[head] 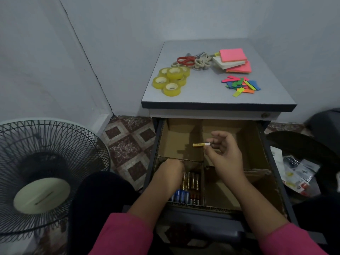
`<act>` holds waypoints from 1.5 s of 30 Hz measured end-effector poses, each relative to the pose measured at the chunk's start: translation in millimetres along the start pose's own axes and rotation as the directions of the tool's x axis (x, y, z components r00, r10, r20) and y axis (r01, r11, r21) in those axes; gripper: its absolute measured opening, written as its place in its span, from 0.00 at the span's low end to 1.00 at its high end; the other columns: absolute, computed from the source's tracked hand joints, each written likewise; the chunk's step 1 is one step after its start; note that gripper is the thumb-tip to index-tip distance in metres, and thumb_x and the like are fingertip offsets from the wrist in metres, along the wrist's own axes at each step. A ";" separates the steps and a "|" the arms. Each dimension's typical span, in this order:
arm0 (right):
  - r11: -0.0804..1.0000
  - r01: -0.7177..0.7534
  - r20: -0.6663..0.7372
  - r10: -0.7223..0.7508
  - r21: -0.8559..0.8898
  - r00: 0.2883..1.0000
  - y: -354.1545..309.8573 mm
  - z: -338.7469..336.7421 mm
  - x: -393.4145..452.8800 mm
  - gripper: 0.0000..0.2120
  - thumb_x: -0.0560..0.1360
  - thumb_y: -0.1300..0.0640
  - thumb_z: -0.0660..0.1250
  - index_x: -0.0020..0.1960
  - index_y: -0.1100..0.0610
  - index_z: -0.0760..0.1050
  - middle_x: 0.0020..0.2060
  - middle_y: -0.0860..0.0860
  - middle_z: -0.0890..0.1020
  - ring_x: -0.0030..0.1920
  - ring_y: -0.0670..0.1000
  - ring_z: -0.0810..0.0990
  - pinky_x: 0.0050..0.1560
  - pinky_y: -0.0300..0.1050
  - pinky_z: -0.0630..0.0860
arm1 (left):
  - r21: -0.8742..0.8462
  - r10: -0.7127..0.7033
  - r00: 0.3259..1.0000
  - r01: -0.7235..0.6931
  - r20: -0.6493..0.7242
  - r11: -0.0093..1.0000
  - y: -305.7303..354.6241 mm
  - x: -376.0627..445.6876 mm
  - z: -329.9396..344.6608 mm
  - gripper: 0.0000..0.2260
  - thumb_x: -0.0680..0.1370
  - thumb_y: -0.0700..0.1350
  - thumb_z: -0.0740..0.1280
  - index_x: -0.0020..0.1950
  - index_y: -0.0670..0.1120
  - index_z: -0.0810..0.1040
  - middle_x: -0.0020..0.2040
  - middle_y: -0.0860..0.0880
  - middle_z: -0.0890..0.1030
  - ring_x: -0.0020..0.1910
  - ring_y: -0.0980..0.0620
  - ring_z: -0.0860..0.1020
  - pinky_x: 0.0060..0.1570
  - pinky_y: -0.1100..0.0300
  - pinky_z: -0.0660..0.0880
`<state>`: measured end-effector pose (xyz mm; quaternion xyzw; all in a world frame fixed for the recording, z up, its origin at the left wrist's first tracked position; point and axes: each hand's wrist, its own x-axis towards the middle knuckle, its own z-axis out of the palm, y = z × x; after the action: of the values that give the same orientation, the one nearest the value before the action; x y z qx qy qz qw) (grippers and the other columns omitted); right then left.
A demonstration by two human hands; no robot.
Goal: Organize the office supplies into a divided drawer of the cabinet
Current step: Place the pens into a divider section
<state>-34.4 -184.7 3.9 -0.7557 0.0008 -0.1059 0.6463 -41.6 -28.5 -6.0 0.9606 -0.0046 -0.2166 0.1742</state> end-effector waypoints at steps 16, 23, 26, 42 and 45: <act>0.528 0.570 0.714 0.104 -0.629 0.692 -13.8 45.6 -17.2 0.08 0.78 0.59 0.63 0.53 0.54 0.79 0.49 0.51 0.79 0.50 0.51 0.78 0.50 0.48 0.77 | -0.955 -0.420 0.858 -0.254 -0.295 0.150 -47.3 -9.8 -58.7 0.04 0.79 0.36 0.64 0.45 0.40 0.78 0.35 0.43 0.81 0.28 0.53 0.80 0.29 0.64 0.77; 0.344 0.693 0.772 0.231 -0.634 0.592 -12.1 70.9 -21.7 0.13 0.75 0.69 0.62 0.58 0.60 0.76 0.54 0.56 0.76 0.53 0.58 0.77 0.45 0.48 0.73 | -0.949 -0.375 0.873 -0.262 -0.311 0.178 -43.8 -10.5 -56.5 0.04 0.79 0.35 0.64 0.46 0.39 0.78 0.35 0.43 0.81 0.29 0.53 0.80 0.30 0.63 0.78; 0.311 0.691 0.756 0.317 -0.653 0.572 -7.8 78.9 -26.4 0.14 0.76 0.71 0.59 0.59 0.63 0.75 0.55 0.59 0.76 0.55 0.61 0.77 0.48 0.51 0.76 | -0.949 -0.369 0.876 -0.261 -0.310 0.177 -43.0 -9.9 -56.9 0.04 0.79 0.35 0.64 0.46 0.39 0.78 0.35 0.43 0.81 0.29 0.53 0.80 0.30 0.63 0.78; 0.723 0.295 0.455 0.031 -0.625 0.890 -12.1 -19.3 -6.0 0.07 0.76 0.55 0.67 0.50 0.44 0.78 0.46 0.39 0.79 0.46 0.34 0.74 0.44 0.28 0.68 | -0.463 0.144 0.958 -0.014 0.247 0.886 -21.9 -18.4 -42.4 0.04 0.77 0.36 0.66 0.46 0.43 0.80 0.39 0.47 0.81 0.41 0.52 0.81 0.45 0.60 0.80; 0.829 0.128 0.410 0.130 -0.544 0.903 -6.9 -24.1 -6.9 0.07 0.76 0.54 0.67 0.47 0.40 0.76 0.45 0.38 0.79 0.49 0.36 0.76 0.43 0.31 0.69 | -0.102 0.108 0.932 -0.077 0.347 0.992 -11.2 -11.6 -28.4 0.08 0.79 0.36 0.63 0.54 0.38 0.81 0.46 0.44 0.82 0.45 0.50 0.79 0.54 0.55 0.77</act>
<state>-46.0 -206.1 12.9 -0.9155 -0.1104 0.0689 0.3807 -40.9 -7.5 19.1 0.8967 -0.0716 -0.3763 0.2219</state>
